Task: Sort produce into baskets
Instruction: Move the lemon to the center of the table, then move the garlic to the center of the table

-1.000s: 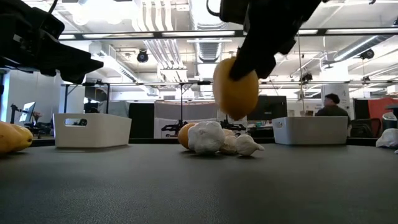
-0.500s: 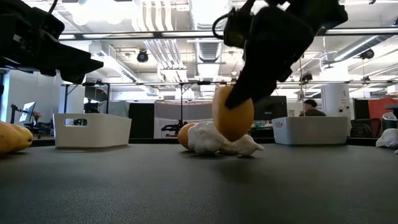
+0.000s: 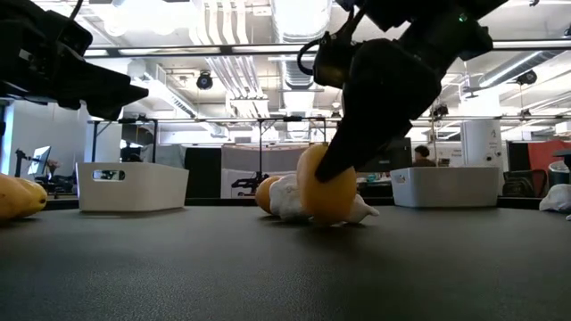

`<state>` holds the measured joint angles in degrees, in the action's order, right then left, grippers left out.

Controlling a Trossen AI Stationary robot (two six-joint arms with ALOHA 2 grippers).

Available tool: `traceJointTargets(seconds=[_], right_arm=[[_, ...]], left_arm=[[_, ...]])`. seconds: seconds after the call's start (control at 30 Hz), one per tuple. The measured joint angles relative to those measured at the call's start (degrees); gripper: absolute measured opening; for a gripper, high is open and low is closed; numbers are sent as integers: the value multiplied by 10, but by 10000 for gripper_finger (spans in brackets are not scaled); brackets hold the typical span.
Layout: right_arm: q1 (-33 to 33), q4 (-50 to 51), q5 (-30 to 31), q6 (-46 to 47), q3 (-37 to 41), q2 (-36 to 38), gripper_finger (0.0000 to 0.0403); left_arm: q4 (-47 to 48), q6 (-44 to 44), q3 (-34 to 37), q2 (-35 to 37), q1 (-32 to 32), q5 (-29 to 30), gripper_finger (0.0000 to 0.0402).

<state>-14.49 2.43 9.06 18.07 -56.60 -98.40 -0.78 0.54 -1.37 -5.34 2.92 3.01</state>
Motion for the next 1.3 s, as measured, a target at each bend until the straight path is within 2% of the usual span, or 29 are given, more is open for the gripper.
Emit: traceJointTargets(seconds=[0.37,0.63,0.73,0.87,1.03,1.17,1.23,1.3], right_arm=[[1,4,3,-15,-20,4,330],[3,4,29,-36,-33,5,326],[2,35,30,-58,-49,19,325],[1,162,31,-54,-81,58,325],[-1,414,30,58,-85,103,325],[-20,615,27,145,-48,130,325],[-34,665,24,162,-17,143,325],[-44,674,-1,166,19,163,325]], left_arm=[[0,0,0,0,0,0,190],[0,0,0,0,0,0,190],[0,0,0,0,0,0,190],[0,0,0,0,0,0,190],[0,0,0,0,0,0,190],[0,0,0,0,0,0,190],[0,0,0,0,0,0,190],[0,0,0,0,0,0,190]])
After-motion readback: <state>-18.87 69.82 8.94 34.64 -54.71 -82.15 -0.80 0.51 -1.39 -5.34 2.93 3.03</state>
